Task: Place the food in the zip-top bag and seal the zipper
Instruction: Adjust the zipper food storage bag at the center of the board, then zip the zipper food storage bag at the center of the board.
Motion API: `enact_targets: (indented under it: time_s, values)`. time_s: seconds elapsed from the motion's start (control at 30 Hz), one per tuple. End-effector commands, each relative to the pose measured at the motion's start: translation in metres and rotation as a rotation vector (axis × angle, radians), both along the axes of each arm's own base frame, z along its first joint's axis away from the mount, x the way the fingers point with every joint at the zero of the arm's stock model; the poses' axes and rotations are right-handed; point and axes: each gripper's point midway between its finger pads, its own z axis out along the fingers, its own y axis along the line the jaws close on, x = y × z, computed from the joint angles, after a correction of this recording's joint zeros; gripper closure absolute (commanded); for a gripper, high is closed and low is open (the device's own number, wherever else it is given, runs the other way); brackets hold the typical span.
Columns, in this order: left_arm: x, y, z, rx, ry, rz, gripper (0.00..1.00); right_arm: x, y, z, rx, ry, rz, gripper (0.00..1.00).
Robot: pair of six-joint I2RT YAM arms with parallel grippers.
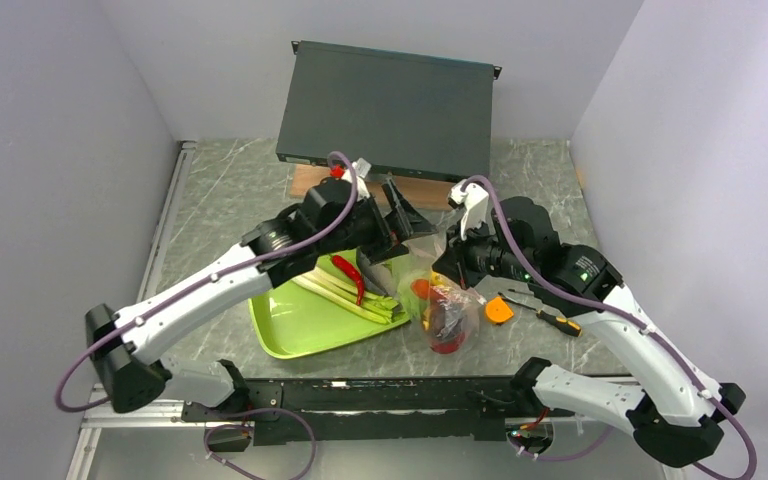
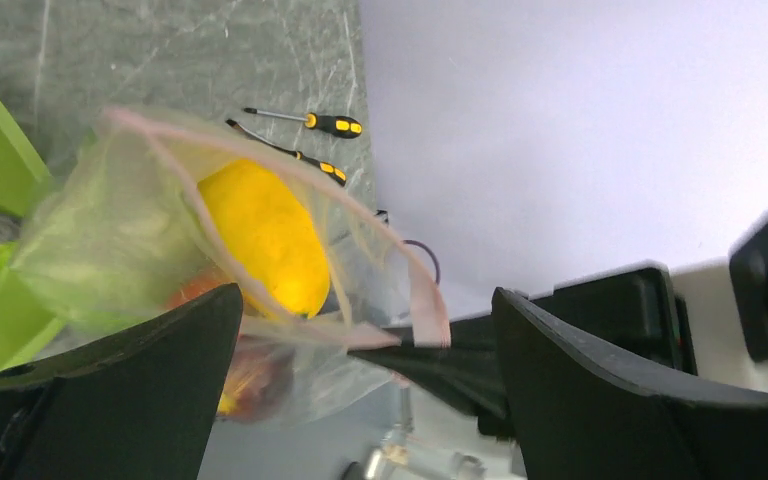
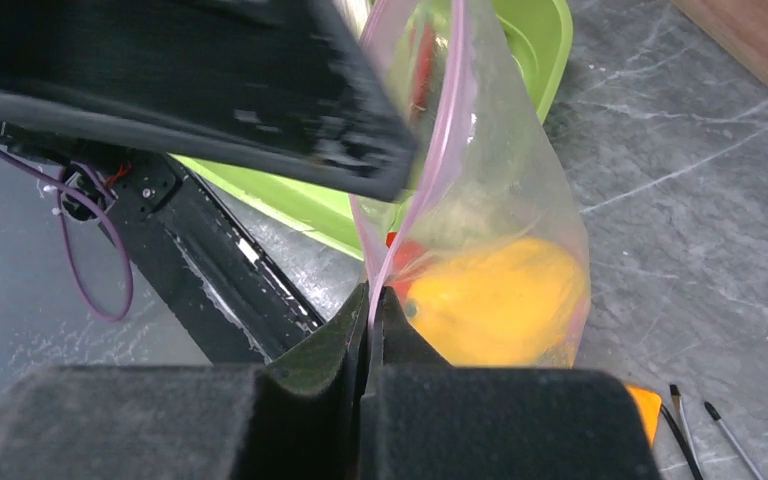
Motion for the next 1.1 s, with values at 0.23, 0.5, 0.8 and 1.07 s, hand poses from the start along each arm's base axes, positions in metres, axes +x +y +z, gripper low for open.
enact_targets:
  time_s: [0.23,0.5,0.8,1.07]
  values:
    - [0.012,-0.036,0.002,-0.126,0.269,-0.001,0.04,0.003,0.009,0.007,0.023,-0.03,0.018,1.0]
    - [0.018,-0.052,-0.011,-0.158,0.147,-0.1,0.73,0.003,0.006,-0.001,-0.002,-0.016,0.006,0.77]
    - [0.023,-0.066,0.004,-0.059,-0.223,-0.333,1.0,0.01,-0.009,0.004,-0.02,0.033,-0.143,0.21]
    - [0.007,-0.075,0.011,0.0,-0.466,-0.623,1.0,0.025,-0.043,0.037,0.021,-0.096,-0.334,0.08]
